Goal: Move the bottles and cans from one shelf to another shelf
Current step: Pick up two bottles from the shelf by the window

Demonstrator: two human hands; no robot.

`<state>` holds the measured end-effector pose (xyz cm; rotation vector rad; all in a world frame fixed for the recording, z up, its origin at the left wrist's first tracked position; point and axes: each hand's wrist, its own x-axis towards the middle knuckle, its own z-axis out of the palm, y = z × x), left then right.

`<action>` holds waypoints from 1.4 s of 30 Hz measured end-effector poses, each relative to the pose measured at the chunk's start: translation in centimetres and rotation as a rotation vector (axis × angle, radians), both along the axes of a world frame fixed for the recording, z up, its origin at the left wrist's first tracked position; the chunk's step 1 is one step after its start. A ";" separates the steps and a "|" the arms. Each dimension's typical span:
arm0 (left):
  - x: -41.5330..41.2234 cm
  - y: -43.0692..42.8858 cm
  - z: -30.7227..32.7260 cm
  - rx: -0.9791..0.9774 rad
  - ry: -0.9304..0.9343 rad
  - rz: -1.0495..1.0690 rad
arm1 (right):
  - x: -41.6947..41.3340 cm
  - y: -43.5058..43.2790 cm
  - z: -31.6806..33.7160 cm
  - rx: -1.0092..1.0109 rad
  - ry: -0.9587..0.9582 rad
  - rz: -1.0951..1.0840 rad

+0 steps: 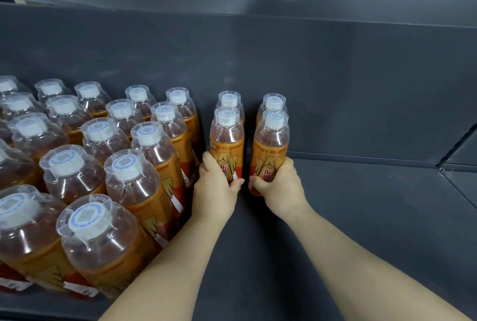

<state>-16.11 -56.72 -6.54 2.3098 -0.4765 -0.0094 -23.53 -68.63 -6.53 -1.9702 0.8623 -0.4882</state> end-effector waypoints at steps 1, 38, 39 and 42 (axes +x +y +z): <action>0.0 0.0 0.0 -0.001 -0.001 -0.001 | 0.0 0.0 0.0 -0.004 0.004 -0.001; -11.1 1.4 2.2 0.051 -0.032 -0.157 | -16.3 1.7 3.0 -0.448 0.488 0.036; -12.4 1.1 2.4 0.093 -0.057 -0.194 | -17.8 1.6 3.0 -0.457 0.503 0.033; -17.0 -0.1 3.1 0.195 -0.089 -0.306 | -22.6 1.3 2.9 -0.458 0.534 0.027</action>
